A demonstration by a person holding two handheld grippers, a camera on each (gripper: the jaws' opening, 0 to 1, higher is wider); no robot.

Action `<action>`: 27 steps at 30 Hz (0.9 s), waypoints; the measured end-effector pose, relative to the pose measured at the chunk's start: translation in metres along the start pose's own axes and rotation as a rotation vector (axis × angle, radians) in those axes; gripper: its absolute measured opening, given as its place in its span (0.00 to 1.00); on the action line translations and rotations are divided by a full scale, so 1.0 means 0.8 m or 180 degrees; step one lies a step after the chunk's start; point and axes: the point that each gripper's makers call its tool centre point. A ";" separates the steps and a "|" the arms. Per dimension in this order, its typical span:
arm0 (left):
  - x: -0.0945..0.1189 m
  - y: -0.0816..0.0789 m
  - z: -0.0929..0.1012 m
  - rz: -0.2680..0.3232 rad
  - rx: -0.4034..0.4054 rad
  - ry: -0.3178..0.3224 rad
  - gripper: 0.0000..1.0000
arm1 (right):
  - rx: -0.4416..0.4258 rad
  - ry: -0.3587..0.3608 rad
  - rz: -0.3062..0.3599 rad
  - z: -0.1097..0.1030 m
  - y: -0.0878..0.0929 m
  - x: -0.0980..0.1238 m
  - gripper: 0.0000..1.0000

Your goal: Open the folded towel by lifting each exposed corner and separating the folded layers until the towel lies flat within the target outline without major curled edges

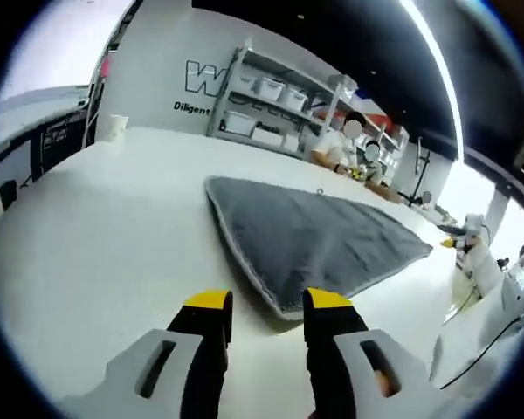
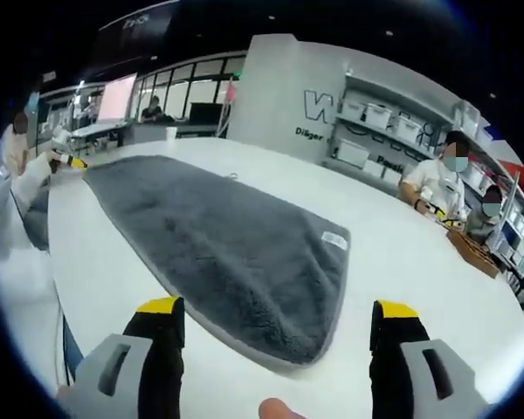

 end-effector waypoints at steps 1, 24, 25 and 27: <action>0.001 -0.002 0.002 0.0007 -0.0026 -0.0008 0.38 | 0.0002 -0.0003 0.0001 -0.001 0.000 -0.001 0.88; 0.010 -0.012 0.029 -0.0195 -0.0610 -0.0369 0.95 | -0.0021 0.0011 -0.0076 -0.003 0.008 0.000 0.92; 0.010 -0.011 0.028 -0.0216 -0.0618 -0.0381 0.95 | -0.0019 0.0012 -0.0081 -0.003 0.009 0.000 0.92; 0.010 -0.008 0.026 -0.0261 -0.0614 -0.0396 0.97 | -0.0017 0.0019 -0.0099 -0.002 0.011 0.000 0.93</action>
Point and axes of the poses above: the point that each gripper's makers call its tool centre point, and the gripper's own axes: x roughly backward along the fingers, z roughly to its right, y roughly out of its underside, and after that the axes turned 13 degrees about x, right-handed
